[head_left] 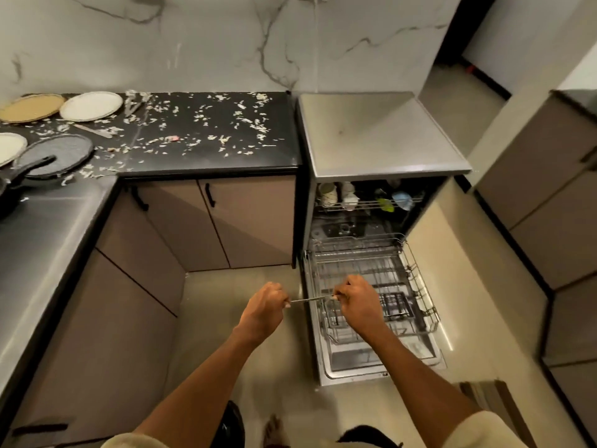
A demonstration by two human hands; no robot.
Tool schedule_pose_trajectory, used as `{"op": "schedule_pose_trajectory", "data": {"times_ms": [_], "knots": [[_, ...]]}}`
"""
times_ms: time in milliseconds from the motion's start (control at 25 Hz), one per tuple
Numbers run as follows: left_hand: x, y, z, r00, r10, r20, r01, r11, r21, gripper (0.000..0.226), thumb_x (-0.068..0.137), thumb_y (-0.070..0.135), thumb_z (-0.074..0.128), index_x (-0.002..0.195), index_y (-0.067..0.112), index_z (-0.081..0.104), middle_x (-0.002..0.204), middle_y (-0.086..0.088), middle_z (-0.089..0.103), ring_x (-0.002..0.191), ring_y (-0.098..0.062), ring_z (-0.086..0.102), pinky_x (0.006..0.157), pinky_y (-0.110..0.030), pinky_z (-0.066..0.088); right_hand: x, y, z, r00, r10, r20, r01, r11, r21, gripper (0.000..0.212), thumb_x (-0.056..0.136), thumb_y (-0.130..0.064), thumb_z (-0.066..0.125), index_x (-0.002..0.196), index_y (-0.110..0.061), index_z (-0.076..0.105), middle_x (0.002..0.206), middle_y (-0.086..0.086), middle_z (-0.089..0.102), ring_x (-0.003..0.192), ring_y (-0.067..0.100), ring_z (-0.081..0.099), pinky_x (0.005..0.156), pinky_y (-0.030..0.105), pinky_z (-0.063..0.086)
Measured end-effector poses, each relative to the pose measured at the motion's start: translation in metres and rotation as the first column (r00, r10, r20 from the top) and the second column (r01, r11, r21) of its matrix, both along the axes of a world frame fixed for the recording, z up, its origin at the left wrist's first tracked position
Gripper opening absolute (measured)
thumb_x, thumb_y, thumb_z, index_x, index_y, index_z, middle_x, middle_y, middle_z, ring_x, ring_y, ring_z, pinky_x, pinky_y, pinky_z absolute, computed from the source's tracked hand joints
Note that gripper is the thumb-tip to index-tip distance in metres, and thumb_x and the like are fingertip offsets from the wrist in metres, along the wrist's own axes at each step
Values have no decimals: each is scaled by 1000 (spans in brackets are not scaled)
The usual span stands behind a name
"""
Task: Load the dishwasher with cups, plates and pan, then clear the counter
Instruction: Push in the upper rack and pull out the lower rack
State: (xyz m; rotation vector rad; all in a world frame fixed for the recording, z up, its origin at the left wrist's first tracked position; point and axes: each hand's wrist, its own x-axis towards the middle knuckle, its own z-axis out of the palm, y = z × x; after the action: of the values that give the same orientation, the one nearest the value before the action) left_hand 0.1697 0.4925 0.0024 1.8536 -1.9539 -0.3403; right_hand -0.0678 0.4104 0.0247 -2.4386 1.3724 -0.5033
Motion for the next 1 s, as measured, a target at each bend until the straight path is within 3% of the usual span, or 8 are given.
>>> {"op": "schedule_pose_trajectory", "data": {"times_ms": [320,440,600,800,1000], "knots": [[-161,-2,-20,990,-135,-30,136,990,39,28,66,-11,69,72,17,68,73,-1,65,69,-24,59,58,-39,52,-174,27,-22,987,-152,-42,156,984,91,11,79,-9,77,83,-19,80,80,1,63,77,22,58,62,34,51],[-230,-5,-28,975,-212,-68,212,977,-1,35,57,-20,67,69,13,68,68,-3,65,63,-25,60,57,-38,52,-246,32,-28,985,-173,-18,174,979,107,13,77,-5,75,79,-17,78,79,1,62,78,22,58,62,29,45],[-298,-6,-38,976,-189,-110,194,980,40,34,58,-21,61,70,9,70,67,-5,65,63,-24,61,60,-32,50,-313,36,-33,985,-173,-5,173,979,105,11,77,-5,76,81,-14,79,76,-2,59,75,17,53,62,30,45],[-348,-11,-38,990,-126,-63,133,984,123,31,63,-21,65,74,8,72,71,-6,66,68,-23,61,61,-37,54,-356,20,-37,986,-166,15,164,979,119,11,77,-8,82,86,-14,81,77,-2,60,76,10,46,62,24,40],[-359,-52,-49,998,-63,-18,65,976,208,28,66,-17,66,73,10,72,71,-4,64,70,-22,58,61,-39,53,-367,-26,-55,991,-132,-11,132,977,170,12,79,-5,81,85,-15,80,79,-1,63,79,21,57,59,38,51]]}}
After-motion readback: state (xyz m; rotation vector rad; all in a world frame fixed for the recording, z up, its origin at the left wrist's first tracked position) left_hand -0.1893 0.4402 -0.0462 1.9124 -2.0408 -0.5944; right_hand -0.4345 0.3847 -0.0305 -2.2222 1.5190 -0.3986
